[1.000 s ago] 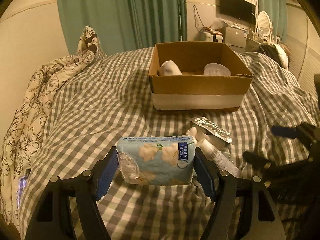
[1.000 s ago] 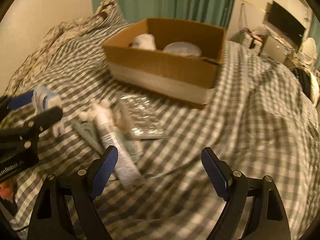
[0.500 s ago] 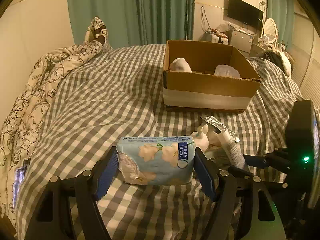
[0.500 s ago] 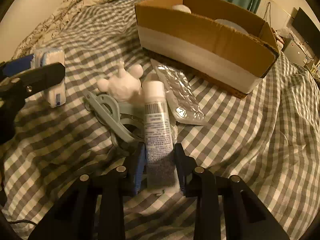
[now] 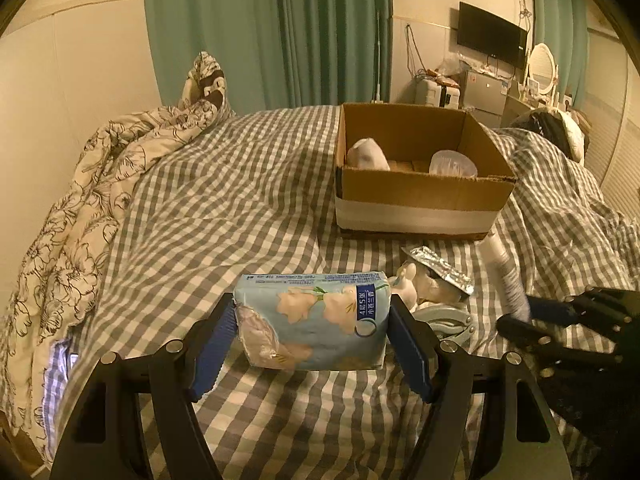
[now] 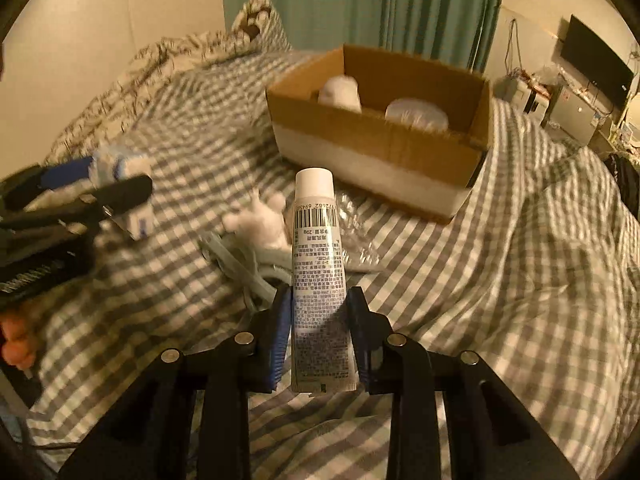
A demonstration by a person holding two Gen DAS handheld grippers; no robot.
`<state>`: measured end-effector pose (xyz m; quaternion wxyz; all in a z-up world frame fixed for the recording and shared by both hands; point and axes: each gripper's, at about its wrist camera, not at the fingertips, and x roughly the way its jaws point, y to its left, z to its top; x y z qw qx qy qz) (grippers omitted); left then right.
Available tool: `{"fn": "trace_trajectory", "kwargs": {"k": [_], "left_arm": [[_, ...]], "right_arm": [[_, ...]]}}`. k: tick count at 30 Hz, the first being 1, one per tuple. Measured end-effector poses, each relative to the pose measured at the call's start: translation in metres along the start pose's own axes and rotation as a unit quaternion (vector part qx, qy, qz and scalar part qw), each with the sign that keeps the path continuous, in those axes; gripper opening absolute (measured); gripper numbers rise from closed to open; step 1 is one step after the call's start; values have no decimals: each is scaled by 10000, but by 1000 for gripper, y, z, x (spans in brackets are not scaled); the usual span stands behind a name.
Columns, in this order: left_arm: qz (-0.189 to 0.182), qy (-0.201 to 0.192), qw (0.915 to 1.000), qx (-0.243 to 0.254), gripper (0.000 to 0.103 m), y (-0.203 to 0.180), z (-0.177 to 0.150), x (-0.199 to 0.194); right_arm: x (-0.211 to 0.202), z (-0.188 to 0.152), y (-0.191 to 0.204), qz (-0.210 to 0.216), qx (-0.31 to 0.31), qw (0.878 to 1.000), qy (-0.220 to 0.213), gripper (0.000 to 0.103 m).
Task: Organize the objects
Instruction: 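Carry tissue pack to box with left tool while right tool carries white toothpaste tube there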
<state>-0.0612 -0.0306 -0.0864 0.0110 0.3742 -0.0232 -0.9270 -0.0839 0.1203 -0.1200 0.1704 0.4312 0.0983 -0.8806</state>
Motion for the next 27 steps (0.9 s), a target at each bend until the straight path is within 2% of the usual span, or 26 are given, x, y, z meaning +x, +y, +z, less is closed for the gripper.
{"fn": "trace_trajectory", "kwargs": {"k": [8,16,22,27], "left_arm": [[-83,-211,9997,123,75,-9,23,-9],[-177,-536,9984,81,75,-13,75,-8],[-237,-742,9969,43,75,-18,122,4],[-321,-822,9961,84,75,-31,158,23]], "right_arm": [[-59,36,-2,-128,-155,9966,-797,27],[-95,86,-27,-357,-140,9890,-1428,27],[-99,126,-54,-527,-61,9845,-1669,27],[-83,154,-79,-520,61,9848,-1654,27]]}}
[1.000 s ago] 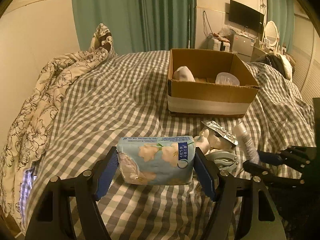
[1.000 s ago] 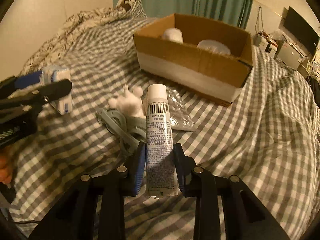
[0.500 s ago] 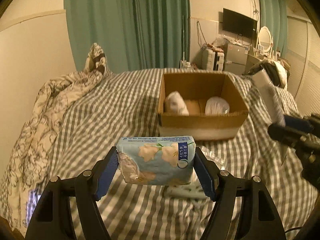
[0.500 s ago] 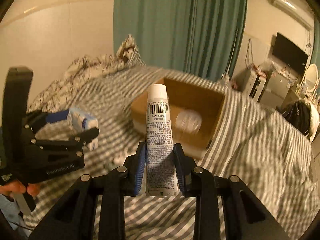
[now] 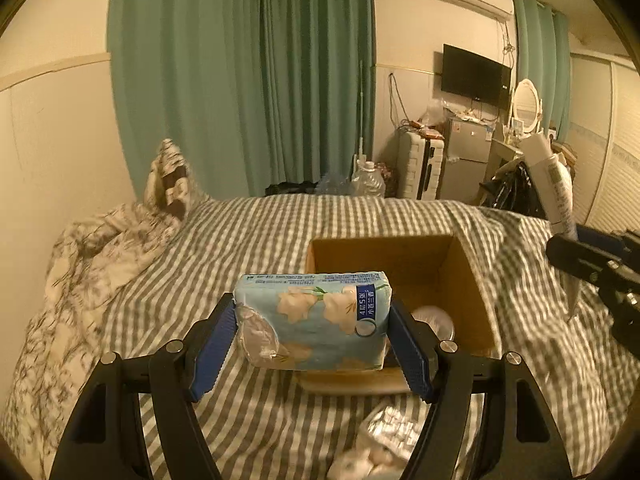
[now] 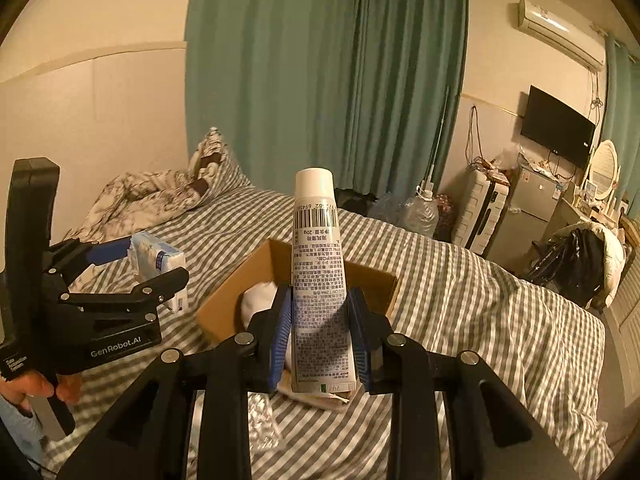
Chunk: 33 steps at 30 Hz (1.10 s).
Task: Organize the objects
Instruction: 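Carry tissue pack to box with left tool while right tool carries white toothpaste tube there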
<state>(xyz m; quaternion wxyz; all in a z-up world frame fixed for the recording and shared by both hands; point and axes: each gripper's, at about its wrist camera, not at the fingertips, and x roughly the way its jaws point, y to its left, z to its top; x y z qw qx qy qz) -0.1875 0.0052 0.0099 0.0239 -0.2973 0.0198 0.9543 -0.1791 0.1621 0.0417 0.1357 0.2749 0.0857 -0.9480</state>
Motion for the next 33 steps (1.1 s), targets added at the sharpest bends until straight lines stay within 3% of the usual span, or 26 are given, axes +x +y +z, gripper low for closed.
{"fn": "trace_trajectory", "kwargs": {"k": [9,18,22,24,26,33], "left_arm": [[-130,66,9998,141,75,-26,25,64],[-334,302,9985,296,75,-44,10,123],[-435,366,9981,240,78,-45,3,131],[-379,403,9982,211,87,-44,2,129],[-296,360,9988,173,99,-42,3,121],[-80,44,10000,6,101,-22,23,64]], "right_arm": [[70,19,-28,20,122,9997,199,27],[131,-12,-57,267,648,9960,548,28],[134,-16,-60,328,710,9957,503,28],[129,-14,-61,349,750,9956,449,33],[119,-11,-62,291,779,9960,337,56],[55,8,-55,51,696,9975,-104,72]]}}
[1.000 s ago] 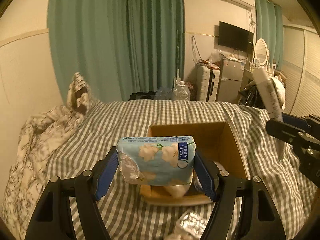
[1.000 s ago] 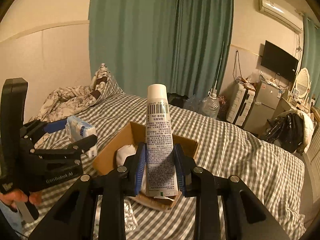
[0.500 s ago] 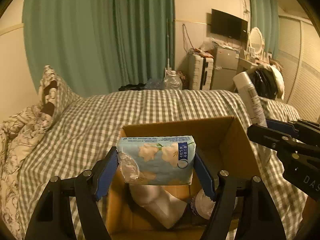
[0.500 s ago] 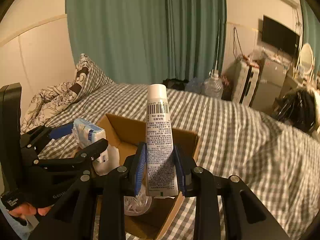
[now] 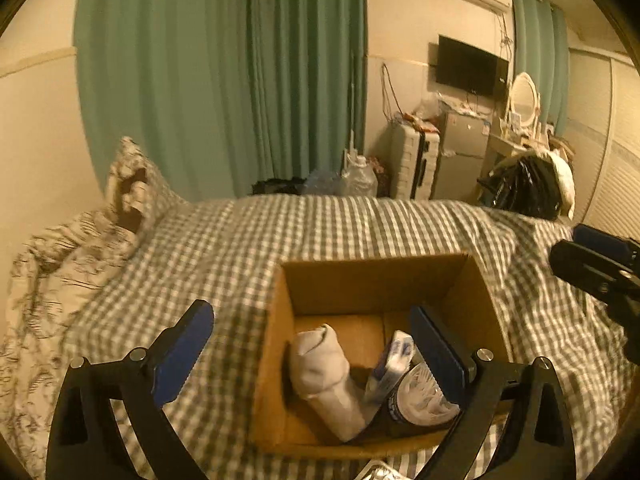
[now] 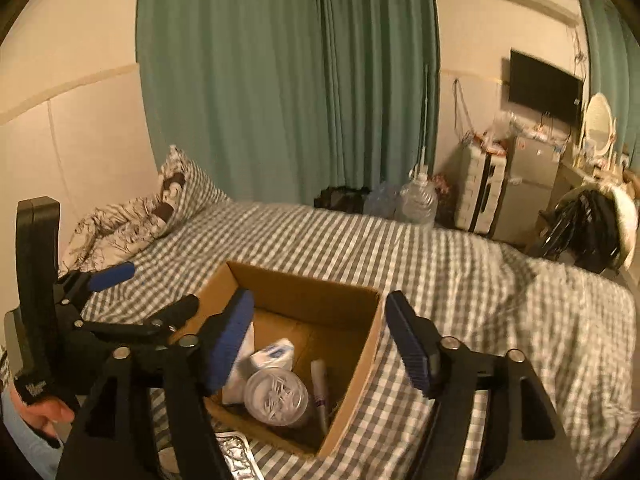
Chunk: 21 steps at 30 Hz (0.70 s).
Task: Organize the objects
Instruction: 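Carry tissue pack to box with left tool while right tool carries white toothpaste tube there, then grasp the white toy figure with the left tool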
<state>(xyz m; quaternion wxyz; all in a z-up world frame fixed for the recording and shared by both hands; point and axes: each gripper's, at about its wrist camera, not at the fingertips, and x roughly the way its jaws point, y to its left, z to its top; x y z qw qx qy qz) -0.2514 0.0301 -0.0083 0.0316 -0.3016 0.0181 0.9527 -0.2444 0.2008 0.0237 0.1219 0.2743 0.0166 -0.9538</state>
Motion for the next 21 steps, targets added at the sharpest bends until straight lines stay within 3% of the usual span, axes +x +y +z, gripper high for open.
{"fn": "trace_trajectory", "kwargs": {"k": [7,12,16,21], "left_arm": [[163,-183,9997,-74,102,19,5,-63],[387,-213,9989,151,102,18,-14,-100],[557,-98,9979,322,102,17,-42,-108],[529,351,9973,358,102,12,-92,-89]], "right_arm": [[-72,13,23,75,-295,9991,-287,78],[-110,3,39,231,-444,9982,-334,82],[-118,-21,45,176,-544,9982,-198,83],[-97,-70,46,-6,-483,9986,208,83]]}}
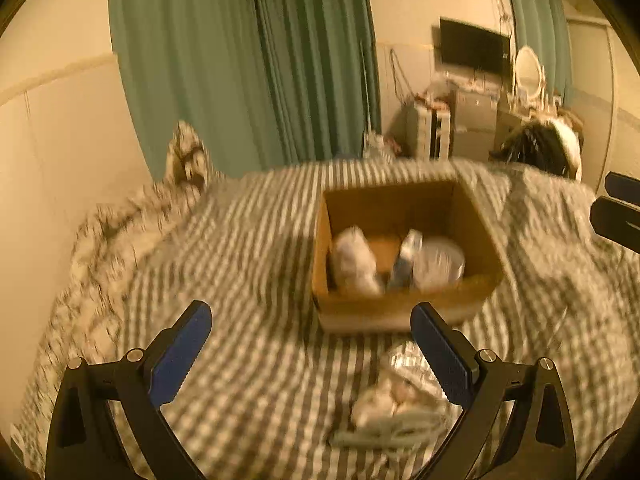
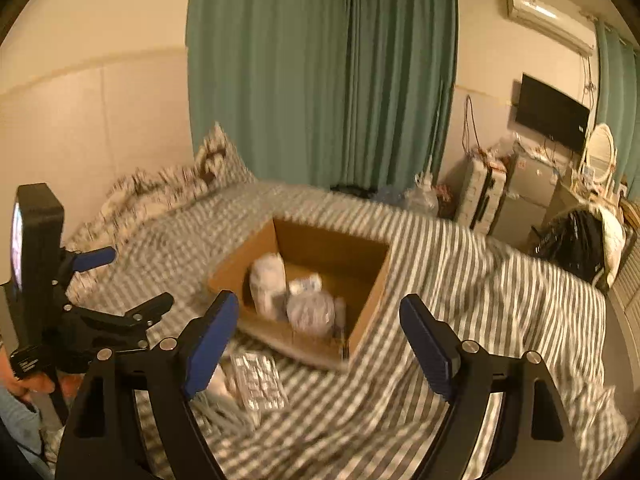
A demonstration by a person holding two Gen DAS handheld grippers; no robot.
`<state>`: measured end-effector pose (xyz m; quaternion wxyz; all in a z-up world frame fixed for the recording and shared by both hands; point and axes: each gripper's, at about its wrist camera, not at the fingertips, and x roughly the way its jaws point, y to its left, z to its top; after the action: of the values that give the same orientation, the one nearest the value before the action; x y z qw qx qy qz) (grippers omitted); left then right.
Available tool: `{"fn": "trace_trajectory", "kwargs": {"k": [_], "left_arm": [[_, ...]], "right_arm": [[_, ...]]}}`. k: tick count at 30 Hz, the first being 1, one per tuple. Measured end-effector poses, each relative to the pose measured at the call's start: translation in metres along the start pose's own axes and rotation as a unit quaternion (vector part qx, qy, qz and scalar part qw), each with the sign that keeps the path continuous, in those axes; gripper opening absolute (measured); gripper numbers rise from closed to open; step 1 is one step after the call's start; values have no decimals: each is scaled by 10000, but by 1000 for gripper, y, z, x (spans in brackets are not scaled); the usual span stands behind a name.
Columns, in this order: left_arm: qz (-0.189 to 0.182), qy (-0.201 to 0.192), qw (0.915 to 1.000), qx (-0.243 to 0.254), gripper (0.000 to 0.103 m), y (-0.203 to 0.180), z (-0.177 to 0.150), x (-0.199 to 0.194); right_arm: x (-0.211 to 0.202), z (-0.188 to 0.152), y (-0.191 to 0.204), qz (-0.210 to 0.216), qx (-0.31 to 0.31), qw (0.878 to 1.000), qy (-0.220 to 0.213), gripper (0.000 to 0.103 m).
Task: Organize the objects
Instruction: 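Grasp the white toy figure with the left tool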
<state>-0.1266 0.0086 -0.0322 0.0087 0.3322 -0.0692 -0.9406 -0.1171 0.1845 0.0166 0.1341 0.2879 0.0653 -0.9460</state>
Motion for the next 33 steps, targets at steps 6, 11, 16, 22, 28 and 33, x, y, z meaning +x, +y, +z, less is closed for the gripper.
{"fn": "trace_trajectory", "kwargs": {"k": [6,11,16,22,28,33], "left_arm": [[-76,531,9985,-67,102,-11,-61,43],[-326,957,9947,-157,94,-15,-91,72],[-718,1053,9916,-225,87,-21,-95,83],[-1209,1190,9852,-227,43,-31,-98,93],[-988,1153,9881,-251,42,-26,-94,79],[-741,958,9921,-339,42,-8,-83,60]], "right_arm": [[54,-59,1,-127,55,9981,603,83],[89,-88,-6,116,325,9925,1173,83],[95,-95,-4,213,359,9911,1264,83],[100,-98,2,154,323,9901,1359,83],[105,-100,15,101,95,9899,1409,83],[114,-104,36,104,-304,9878,1527,83]]}}
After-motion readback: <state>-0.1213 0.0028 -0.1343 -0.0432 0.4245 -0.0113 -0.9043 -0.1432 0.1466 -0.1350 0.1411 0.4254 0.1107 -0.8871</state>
